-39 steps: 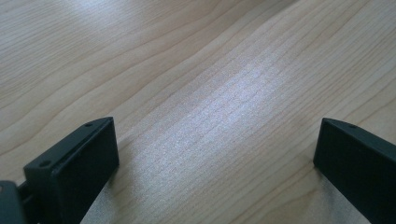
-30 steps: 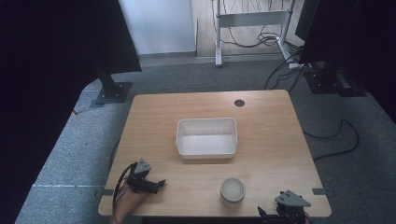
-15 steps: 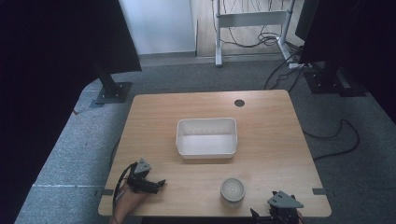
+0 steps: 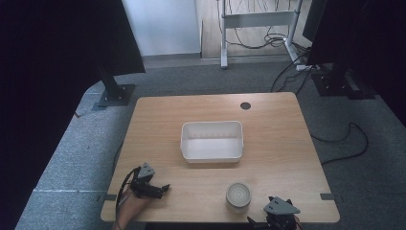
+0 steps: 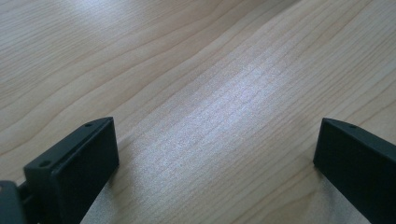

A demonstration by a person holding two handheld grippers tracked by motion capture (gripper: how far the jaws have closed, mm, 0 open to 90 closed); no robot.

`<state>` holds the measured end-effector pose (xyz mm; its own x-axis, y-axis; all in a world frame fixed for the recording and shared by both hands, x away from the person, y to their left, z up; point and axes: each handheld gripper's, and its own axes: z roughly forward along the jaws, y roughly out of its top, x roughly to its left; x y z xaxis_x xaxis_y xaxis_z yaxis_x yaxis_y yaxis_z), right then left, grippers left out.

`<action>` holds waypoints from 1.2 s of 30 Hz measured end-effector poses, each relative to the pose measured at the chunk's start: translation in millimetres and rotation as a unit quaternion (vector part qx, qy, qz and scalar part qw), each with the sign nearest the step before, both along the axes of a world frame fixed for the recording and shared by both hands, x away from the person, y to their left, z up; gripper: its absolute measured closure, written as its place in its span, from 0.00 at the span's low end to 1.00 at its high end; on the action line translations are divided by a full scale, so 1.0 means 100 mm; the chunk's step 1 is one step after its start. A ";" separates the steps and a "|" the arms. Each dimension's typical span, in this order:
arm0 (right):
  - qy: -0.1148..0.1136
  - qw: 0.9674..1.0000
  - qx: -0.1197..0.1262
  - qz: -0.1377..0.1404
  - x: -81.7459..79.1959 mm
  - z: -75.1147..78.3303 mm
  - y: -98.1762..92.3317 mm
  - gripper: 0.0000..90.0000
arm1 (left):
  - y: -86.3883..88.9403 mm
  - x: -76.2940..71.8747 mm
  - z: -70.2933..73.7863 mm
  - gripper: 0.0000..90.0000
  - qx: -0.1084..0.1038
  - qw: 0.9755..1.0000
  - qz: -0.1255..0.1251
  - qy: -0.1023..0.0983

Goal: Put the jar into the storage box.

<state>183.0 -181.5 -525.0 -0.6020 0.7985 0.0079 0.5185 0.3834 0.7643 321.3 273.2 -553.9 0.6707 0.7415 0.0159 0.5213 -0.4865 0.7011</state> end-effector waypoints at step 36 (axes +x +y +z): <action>-0.012 0.999 0.000 0.036 0.18 -0.04 0.31 0.00 | -0.01 0.01 0.00 0.00 0.000 1.000 0.002 0.000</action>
